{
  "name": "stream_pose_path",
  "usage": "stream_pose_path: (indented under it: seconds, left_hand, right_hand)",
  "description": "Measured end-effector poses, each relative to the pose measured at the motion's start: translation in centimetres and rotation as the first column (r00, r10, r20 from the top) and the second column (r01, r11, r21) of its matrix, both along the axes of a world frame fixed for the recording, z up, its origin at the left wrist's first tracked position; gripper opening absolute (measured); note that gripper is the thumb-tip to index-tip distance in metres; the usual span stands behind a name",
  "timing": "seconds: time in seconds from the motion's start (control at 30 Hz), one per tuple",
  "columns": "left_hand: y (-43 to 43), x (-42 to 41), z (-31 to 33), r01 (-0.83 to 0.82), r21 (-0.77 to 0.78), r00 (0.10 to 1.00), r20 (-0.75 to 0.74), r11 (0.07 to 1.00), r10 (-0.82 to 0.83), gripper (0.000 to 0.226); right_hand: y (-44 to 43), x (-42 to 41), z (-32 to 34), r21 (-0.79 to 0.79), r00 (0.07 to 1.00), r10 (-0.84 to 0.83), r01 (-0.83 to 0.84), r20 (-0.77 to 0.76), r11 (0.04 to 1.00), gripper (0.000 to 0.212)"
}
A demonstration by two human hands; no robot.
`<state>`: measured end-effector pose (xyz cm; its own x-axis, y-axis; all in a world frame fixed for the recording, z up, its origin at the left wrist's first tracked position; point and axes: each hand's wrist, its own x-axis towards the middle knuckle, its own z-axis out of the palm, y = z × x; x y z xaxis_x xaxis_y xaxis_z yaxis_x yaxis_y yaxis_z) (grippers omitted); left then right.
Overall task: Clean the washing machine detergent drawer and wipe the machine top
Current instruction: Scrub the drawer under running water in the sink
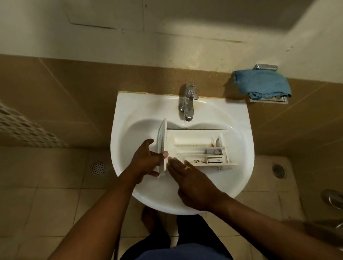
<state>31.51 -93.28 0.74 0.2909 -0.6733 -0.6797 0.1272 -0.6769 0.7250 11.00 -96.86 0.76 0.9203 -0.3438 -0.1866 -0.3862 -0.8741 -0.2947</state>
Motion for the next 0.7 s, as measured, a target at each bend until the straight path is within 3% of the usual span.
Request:
stream_pose_path:
  seconds: [0.1, 0.17, 0.3, 0.5, 0.7]
  left_hand:
    - [0.2, 0.0, -0.1, -0.005, 0.005, 1.000, -0.007, 1.000, 0.005, 0.088]
    - [0.1, 0.0, -0.1, -0.001, 0.008, 1.000, -0.012, 1.000, 0.002, 0.088]
    - [0.0, 0.0, 0.1, 0.013, 0.006, 1.000, 0.009, 1.000, -0.013, 0.089]
    - [0.1, -0.1, 0.1, 0.015, 0.018, 1.000, 0.004, 1.000, -0.015, 0.090]
    - [-0.2, 0.1, 0.2, 0.029, 0.026, 1.000, 0.010, 0.999, -0.029, 0.091]
  right_hand:
    - [-0.9, -1.5, 0.4, -0.212, 1.000, -0.005, -0.002, -0.030, 0.977, 0.067]
    - [-1.6, -1.1, 1.2, -0.242, 0.999, -0.034, 0.025, -0.032, 0.970, 0.060]
    - [-0.2, 1.4, 1.1, -0.093, 0.999, 0.004, -0.007, -0.033, 0.996, 0.073]
    - [-1.5, -1.4, 1.3, -0.184, 0.993, -0.097, 0.082, -0.075, 0.980, 0.062]
    - [0.8, 1.6, 1.3, -0.069, 0.998, -0.059, 0.057, -0.026, 0.996, 0.066]
